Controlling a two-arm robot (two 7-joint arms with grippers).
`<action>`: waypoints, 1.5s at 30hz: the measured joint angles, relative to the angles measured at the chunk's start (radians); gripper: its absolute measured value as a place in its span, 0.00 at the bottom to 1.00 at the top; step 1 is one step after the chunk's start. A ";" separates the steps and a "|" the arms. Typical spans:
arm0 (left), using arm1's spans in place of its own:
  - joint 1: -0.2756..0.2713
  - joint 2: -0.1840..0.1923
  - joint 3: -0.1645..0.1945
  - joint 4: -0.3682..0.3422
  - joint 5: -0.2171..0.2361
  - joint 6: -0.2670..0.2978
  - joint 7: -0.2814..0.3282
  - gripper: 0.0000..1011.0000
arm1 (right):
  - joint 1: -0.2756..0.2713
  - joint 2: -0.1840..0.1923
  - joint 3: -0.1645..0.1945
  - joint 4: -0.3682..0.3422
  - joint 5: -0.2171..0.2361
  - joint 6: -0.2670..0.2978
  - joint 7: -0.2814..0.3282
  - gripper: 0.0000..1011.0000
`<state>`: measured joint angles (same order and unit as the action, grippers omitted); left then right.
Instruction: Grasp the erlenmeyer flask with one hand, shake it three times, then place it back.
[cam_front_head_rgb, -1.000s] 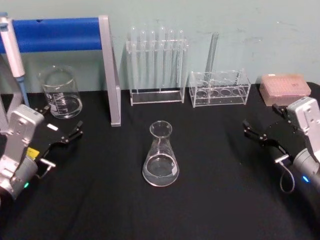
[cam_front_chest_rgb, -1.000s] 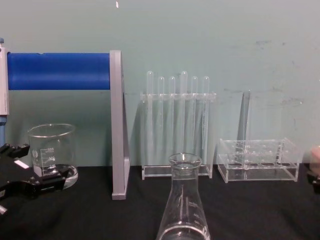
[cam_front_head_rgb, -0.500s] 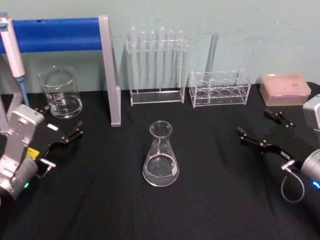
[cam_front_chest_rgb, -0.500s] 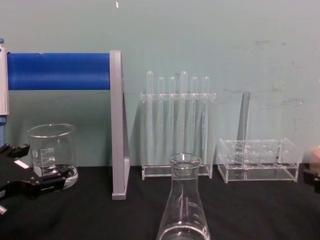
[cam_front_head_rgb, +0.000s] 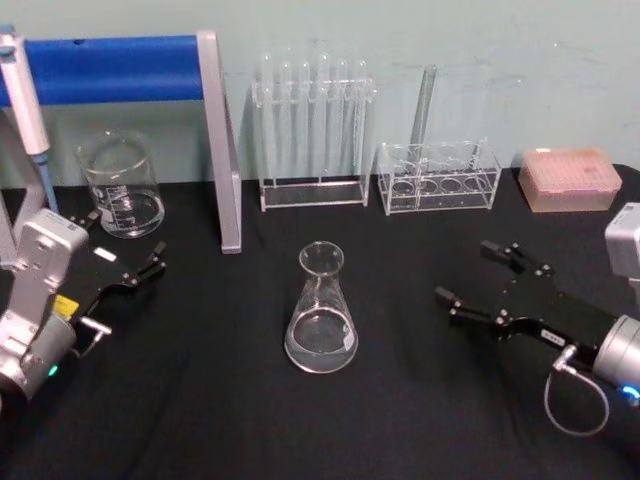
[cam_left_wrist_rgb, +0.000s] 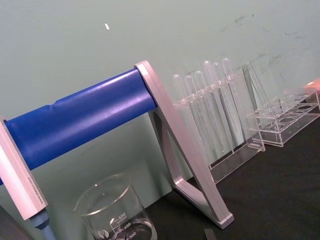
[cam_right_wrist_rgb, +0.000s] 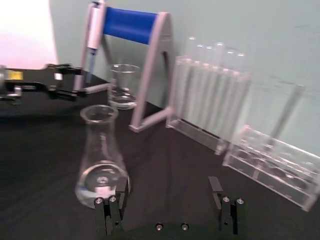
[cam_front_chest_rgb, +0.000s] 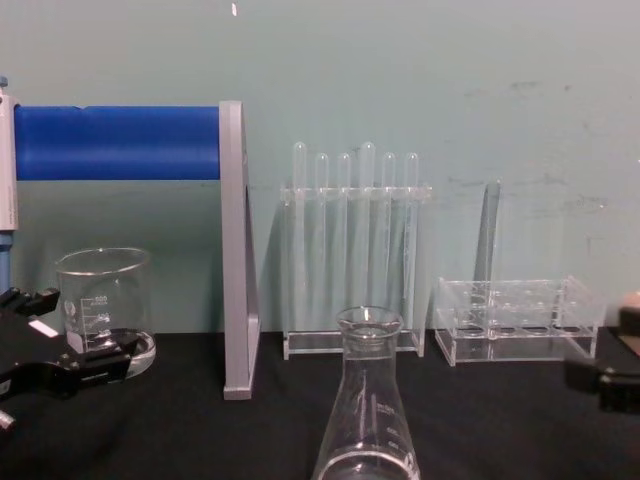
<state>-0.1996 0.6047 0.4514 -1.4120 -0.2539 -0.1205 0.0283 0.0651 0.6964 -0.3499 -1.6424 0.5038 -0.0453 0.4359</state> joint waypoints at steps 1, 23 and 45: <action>0.000 0.000 0.000 0.000 0.000 0.000 0.000 0.99 | 0.002 -0.001 -0.002 0.000 0.002 0.001 0.009 0.99; 0.000 0.000 0.000 0.000 0.000 0.000 0.000 0.99 | 0.115 -0.092 -0.099 0.073 -0.006 0.040 0.187 0.99; 0.000 0.000 0.000 0.000 0.000 0.000 0.000 0.99 | 0.293 -0.220 -0.212 0.261 -0.032 0.045 0.243 0.99</action>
<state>-0.1995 0.6047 0.4514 -1.4120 -0.2539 -0.1205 0.0283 0.3584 0.4769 -0.5615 -1.3811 0.4717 0.0001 0.6791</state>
